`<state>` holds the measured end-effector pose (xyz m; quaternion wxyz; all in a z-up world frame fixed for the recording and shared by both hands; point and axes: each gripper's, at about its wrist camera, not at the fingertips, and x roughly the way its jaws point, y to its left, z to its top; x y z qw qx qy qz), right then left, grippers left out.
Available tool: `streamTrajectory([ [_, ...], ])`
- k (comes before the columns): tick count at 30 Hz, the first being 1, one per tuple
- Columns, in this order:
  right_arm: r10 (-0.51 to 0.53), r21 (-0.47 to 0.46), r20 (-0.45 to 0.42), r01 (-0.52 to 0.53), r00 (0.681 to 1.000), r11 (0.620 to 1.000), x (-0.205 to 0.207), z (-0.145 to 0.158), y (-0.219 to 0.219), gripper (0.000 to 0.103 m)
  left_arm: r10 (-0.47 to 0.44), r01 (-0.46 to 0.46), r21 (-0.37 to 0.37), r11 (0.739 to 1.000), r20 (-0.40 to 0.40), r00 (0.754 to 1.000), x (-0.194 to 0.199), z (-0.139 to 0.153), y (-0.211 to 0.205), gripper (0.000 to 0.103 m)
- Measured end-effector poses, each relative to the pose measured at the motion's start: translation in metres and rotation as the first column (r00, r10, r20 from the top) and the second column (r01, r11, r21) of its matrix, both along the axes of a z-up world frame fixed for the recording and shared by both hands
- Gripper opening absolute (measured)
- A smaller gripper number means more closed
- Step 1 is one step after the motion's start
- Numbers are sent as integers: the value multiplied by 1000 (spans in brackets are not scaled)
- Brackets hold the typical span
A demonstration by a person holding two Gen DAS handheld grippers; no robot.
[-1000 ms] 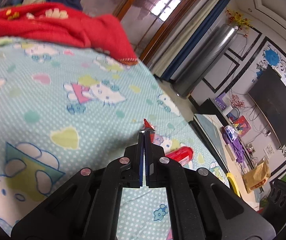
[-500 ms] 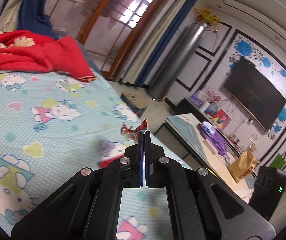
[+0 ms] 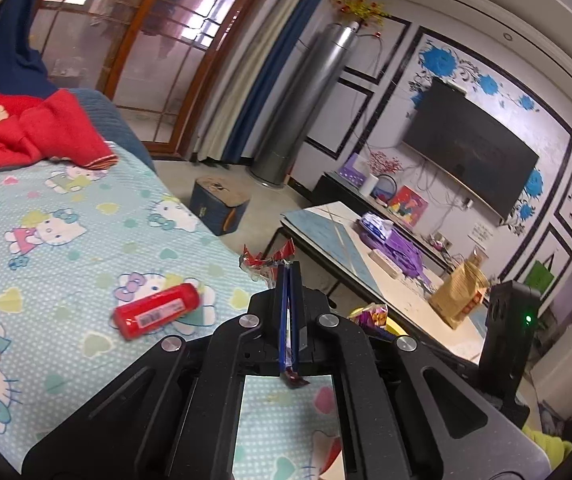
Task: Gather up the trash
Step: 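Carry the red wrapper and purple snack wrapper in both tools over the yellow bin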
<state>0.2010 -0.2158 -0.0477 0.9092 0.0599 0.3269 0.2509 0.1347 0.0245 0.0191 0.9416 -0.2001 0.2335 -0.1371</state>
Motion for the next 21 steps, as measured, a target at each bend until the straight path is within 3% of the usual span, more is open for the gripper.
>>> streamTrajectory([
  [21,-207,-18,-68,207,976,978,5,-31,-118,15,-193,195,103,975,-34,981,9,-14,-96,0],
])
